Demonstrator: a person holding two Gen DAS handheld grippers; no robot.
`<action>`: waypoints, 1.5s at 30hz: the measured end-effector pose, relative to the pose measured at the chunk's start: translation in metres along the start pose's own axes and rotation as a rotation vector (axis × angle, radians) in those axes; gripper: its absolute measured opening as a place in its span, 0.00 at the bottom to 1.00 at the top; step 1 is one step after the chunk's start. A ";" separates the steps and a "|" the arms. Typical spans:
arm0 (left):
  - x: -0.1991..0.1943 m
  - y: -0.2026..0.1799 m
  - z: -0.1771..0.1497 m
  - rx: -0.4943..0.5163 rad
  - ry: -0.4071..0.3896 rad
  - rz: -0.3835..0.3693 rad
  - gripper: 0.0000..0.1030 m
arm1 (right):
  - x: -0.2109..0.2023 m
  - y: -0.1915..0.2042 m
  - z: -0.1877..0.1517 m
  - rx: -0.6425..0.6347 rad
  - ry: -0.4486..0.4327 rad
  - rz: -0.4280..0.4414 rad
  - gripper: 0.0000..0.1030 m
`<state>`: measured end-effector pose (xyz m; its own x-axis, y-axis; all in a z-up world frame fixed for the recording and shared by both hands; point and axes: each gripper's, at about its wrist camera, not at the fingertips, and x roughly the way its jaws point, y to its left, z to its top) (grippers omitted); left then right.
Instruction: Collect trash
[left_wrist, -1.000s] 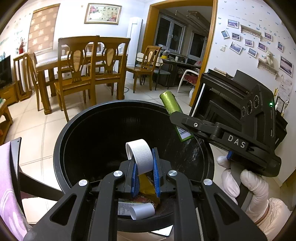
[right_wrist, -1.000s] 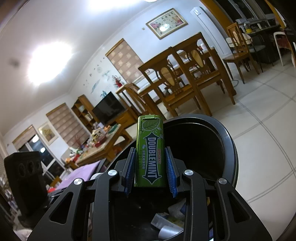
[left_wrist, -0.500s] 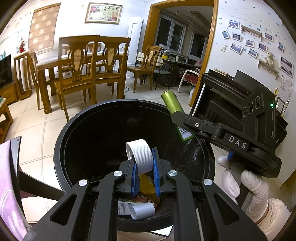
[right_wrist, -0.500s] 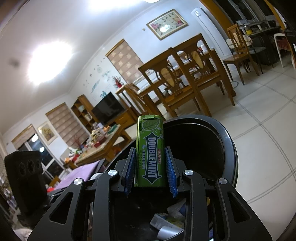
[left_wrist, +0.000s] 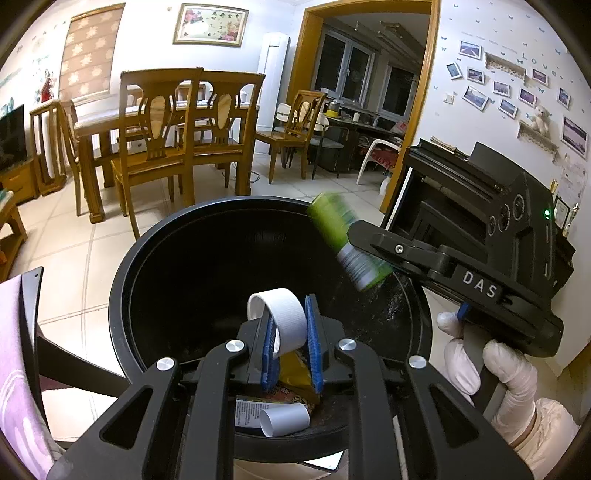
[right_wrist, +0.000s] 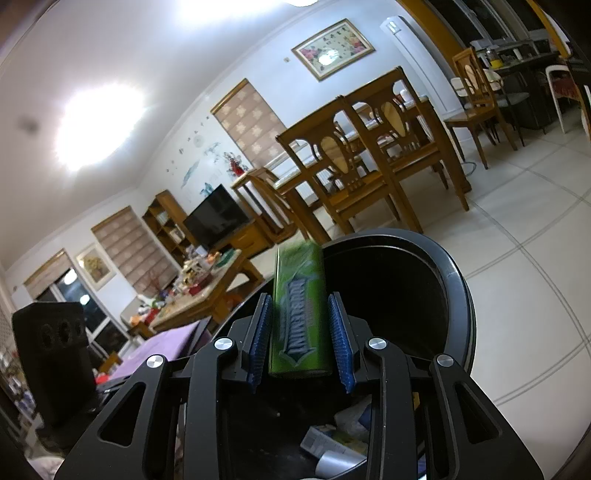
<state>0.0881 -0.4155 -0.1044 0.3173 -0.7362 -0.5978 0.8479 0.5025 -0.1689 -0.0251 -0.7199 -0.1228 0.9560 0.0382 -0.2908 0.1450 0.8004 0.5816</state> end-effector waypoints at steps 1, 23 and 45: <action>0.000 0.001 0.000 -0.002 0.001 0.001 0.18 | 0.002 0.001 -0.001 0.001 0.000 0.003 0.33; -0.031 -0.005 0.001 0.074 -0.119 0.131 0.95 | -0.016 0.010 0.023 0.014 -0.082 0.066 0.92; -0.209 0.050 -0.016 -0.085 -0.231 0.366 0.95 | -0.011 0.159 0.013 -0.123 -0.027 0.198 0.95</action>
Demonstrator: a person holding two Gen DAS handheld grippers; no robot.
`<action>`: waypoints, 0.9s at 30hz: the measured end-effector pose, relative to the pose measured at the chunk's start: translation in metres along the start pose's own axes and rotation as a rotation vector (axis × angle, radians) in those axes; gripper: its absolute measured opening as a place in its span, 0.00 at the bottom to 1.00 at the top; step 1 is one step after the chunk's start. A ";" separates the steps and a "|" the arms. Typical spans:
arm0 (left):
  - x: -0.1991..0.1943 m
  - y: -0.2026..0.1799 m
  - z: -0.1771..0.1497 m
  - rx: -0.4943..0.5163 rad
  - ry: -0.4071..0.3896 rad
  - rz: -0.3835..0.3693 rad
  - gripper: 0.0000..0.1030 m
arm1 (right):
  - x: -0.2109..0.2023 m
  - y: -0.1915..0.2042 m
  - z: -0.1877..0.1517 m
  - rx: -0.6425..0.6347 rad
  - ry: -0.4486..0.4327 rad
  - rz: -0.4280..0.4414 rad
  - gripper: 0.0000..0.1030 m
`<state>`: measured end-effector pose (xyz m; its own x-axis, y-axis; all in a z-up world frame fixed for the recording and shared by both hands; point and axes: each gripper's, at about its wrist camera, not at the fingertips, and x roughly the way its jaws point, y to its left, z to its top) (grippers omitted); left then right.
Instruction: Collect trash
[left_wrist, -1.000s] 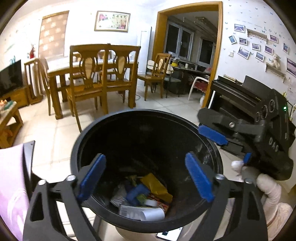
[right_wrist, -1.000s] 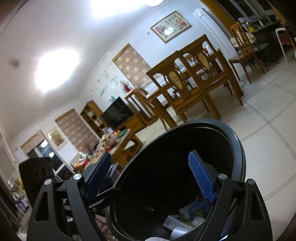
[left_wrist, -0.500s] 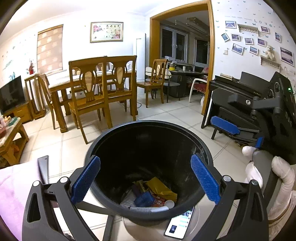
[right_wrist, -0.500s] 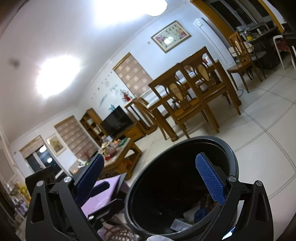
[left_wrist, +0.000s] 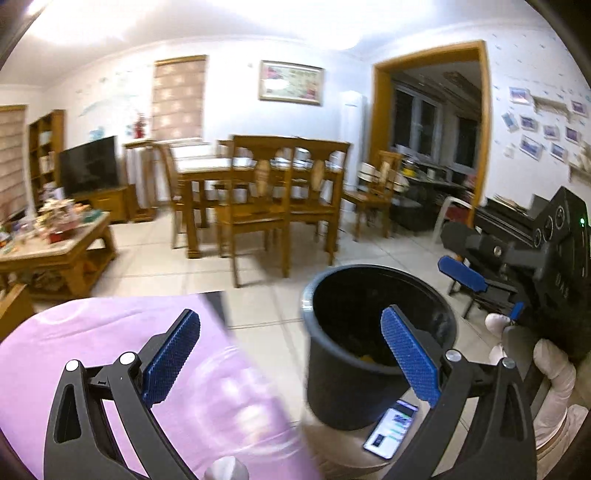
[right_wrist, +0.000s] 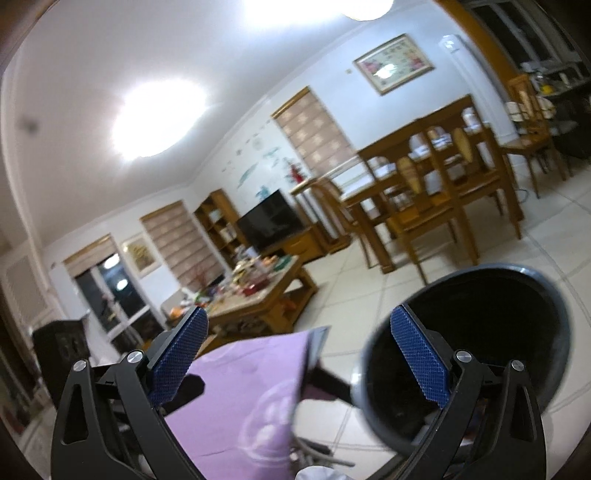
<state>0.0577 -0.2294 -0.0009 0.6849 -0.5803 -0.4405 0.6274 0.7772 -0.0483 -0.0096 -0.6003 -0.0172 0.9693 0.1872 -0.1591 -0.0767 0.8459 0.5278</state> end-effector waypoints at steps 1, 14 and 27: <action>-0.011 0.012 -0.003 -0.012 -0.008 0.031 0.95 | 0.006 0.010 -0.003 -0.011 0.012 0.014 0.95; -0.114 0.137 -0.040 -0.170 -0.031 0.392 0.95 | 0.089 0.191 -0.063 -0.200 0.162 0.213 0.95; -0.177 0.199 -0.070 -0.276 -0.032 0.569 0.95 | 0.129 0.324 -0.132 -0.335 0.211 0.277 0.95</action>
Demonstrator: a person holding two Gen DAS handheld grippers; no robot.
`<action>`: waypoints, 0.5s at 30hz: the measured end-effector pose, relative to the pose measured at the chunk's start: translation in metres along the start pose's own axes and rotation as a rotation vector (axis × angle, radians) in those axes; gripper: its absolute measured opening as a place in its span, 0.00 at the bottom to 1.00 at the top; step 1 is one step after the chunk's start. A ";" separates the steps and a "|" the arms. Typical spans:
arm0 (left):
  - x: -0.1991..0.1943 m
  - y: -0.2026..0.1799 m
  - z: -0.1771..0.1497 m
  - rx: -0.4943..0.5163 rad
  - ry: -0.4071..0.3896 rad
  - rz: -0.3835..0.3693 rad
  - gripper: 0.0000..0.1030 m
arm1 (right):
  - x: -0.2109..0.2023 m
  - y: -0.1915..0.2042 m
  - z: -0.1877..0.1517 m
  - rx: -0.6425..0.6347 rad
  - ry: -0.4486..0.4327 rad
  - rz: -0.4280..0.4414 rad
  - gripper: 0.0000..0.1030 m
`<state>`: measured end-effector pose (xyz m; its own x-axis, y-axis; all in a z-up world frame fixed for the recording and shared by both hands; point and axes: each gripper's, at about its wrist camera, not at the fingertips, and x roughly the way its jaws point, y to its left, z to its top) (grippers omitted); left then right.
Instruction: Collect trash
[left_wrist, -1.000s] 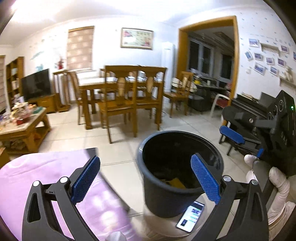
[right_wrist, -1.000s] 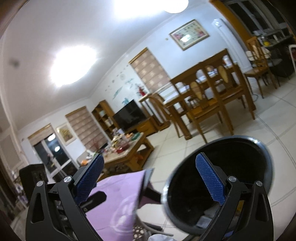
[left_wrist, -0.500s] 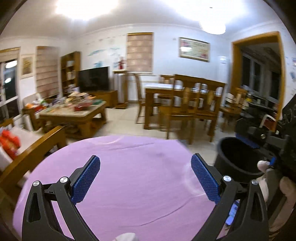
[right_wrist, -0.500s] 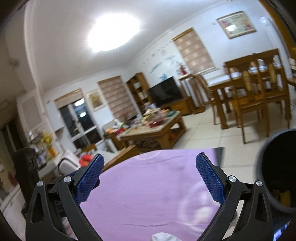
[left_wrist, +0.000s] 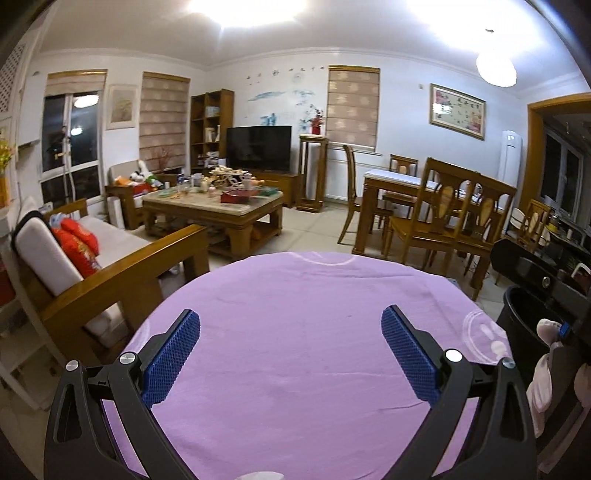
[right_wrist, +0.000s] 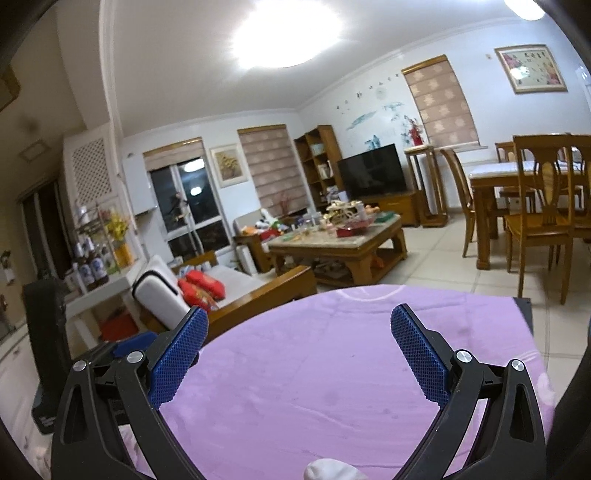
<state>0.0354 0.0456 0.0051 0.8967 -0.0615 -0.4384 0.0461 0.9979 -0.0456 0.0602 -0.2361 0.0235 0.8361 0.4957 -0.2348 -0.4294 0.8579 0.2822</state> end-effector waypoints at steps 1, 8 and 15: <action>0.000 0.002 0.000 -0.005 0.001 0.005 0.95 | 0.005 0.006 -0.001 -0.001 0.004 0.002 0.95; -0.008 0.019 -0.007 -0.035 0.010 0.014 0.95 | 0.018 0.021 -0.003 -0.008 0.023 0.004 0.95; -0.008 0.025 -0.010 -0.043 0.011 0.007 0.95 | 0.019 0.030 -0.007 -0.014 0.030 0.007 0.95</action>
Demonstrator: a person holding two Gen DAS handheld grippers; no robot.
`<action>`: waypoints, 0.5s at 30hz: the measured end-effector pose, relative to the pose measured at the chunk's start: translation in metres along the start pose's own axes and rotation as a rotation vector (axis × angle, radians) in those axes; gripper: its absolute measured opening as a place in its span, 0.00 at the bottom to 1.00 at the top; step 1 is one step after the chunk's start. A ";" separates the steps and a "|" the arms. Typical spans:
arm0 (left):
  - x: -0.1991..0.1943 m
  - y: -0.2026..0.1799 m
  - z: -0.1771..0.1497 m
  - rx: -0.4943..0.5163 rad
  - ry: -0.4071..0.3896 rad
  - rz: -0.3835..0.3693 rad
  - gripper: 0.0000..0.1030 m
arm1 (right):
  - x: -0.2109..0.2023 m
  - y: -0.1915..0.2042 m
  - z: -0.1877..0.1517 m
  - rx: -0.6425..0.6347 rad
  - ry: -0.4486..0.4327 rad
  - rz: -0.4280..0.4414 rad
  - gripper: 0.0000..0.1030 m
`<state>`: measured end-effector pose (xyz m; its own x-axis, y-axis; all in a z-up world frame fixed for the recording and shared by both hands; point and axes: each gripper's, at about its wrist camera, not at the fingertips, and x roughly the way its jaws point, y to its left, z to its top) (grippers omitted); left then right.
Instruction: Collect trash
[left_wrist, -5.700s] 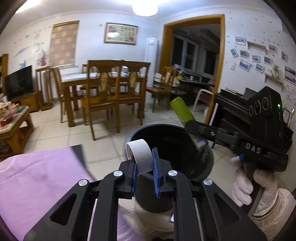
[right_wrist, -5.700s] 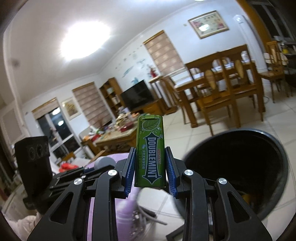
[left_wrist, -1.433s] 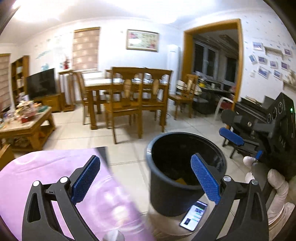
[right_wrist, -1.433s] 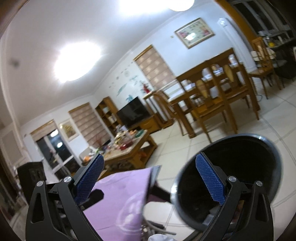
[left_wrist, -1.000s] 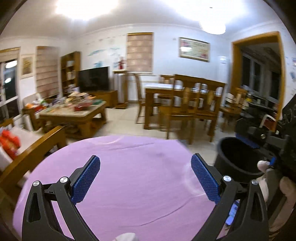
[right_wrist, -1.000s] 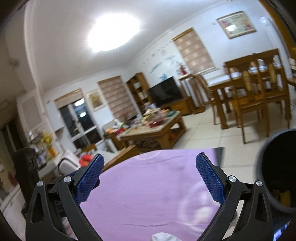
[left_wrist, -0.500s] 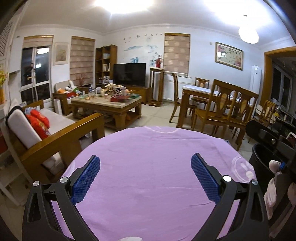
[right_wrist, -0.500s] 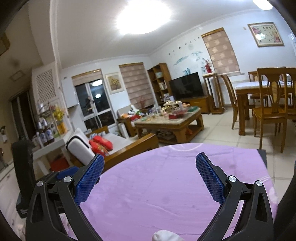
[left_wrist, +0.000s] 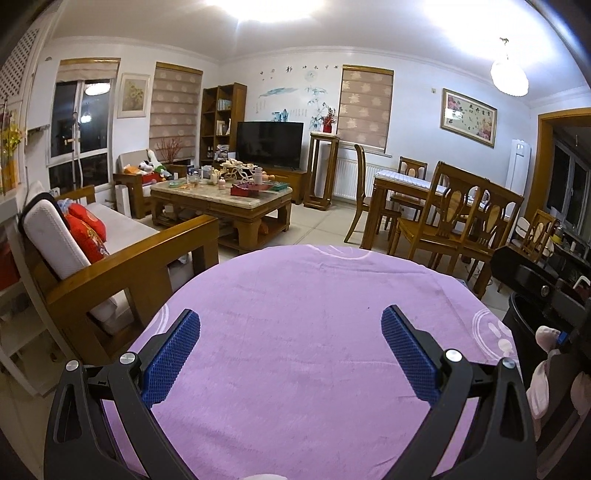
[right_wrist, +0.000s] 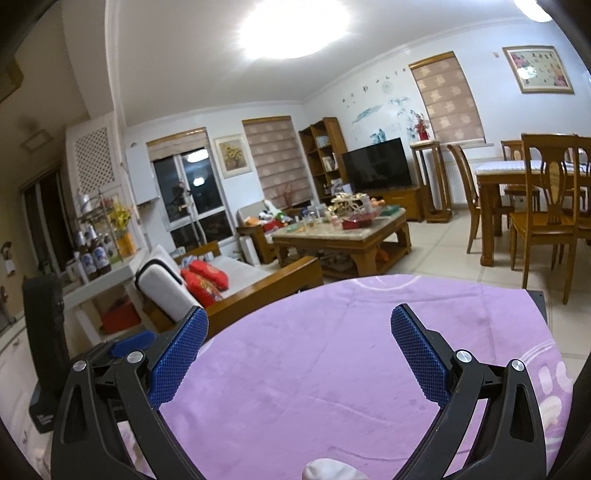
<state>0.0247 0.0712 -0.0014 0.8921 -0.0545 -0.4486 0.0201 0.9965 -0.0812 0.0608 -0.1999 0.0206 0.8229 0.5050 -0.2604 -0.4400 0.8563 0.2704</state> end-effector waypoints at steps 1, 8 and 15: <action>0.000 0.000 0.000 0.002 0.000 0.001 0.95 | 0.000 0.001 -0.001 -0.001 0.001 0.000 0.95; 0.000 0.002 0.001 0.001 -0.002 0.004 0.95 | 0.001 0.004 0.002 -0.002 0.002 0.002 0.95; 0.000 0.002 0.000 0.001 -0.002 -0.002 0.95 | 0.000 0.003 0.002 -0.002 0.002 -0.001 0.95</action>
<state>0.0245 0.0728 -0.0012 0.8927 -0.0566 -0.4470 0.0227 0.9965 -0.0808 0.0598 -0.1972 0.0230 0.8225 0.5046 -0.2624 -0.4400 0.8569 0.2686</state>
